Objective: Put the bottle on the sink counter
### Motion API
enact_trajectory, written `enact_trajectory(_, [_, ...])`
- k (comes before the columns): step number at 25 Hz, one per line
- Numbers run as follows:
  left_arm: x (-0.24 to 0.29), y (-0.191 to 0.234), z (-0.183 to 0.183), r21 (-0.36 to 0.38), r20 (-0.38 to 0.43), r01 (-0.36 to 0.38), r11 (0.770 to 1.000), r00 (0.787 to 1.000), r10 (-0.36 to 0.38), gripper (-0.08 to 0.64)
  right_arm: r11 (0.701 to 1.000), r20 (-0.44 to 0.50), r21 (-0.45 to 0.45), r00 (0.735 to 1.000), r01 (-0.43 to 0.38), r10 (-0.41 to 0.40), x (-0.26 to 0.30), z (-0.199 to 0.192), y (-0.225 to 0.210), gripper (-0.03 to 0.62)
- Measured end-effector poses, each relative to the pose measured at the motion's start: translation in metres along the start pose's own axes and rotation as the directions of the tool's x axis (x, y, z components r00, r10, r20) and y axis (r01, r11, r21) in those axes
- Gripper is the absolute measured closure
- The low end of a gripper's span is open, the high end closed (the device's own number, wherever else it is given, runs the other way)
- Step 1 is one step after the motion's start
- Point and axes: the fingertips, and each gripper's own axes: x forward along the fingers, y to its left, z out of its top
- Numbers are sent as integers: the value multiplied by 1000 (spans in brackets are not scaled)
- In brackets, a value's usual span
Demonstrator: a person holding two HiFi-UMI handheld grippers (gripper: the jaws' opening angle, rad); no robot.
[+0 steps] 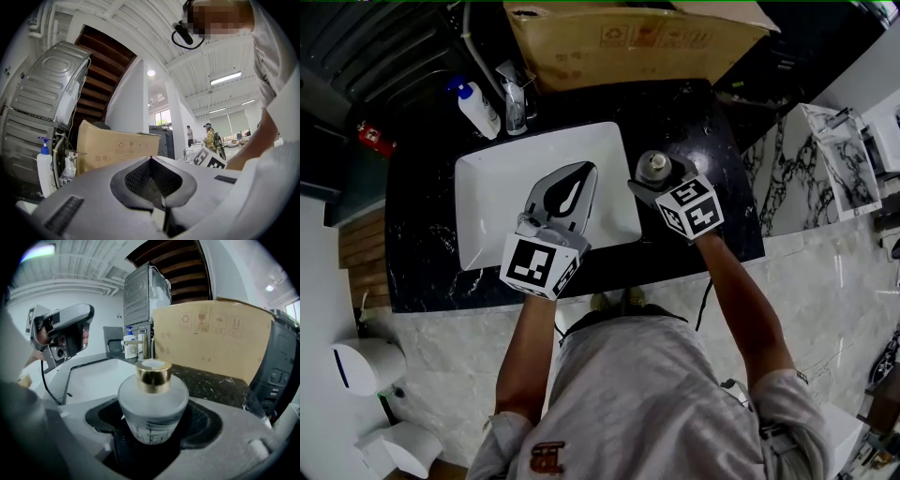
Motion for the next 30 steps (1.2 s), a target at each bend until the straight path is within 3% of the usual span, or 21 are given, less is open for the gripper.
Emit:
enact_trajectory(12, [0,-13,1,8,1,13,1000,1000,-13,560,999,102,46,994,21,-26,-41,21,-7,212])
enact_trajectory(17, [0,-21,5,12,9,27,1000,1000,-27,560,999,189,50,982,-16,6,-72,46,3,212])
enact_trajectory(20, [0,-26,8,15,14,36,999,999,-36,560,998,273,42,961,-56,42,-92,69,14,213])
enact_trajectory(24, [-3,-35,24,8,28,43,999,999,-43,560,994,391,-9,915,-106,101,-121,105,35,232])
enact_trajectory(30, [-8,-47,49,19,65,63,998,996,-64,560,991,513,-69,849,-110,130,-155,145,60,405])
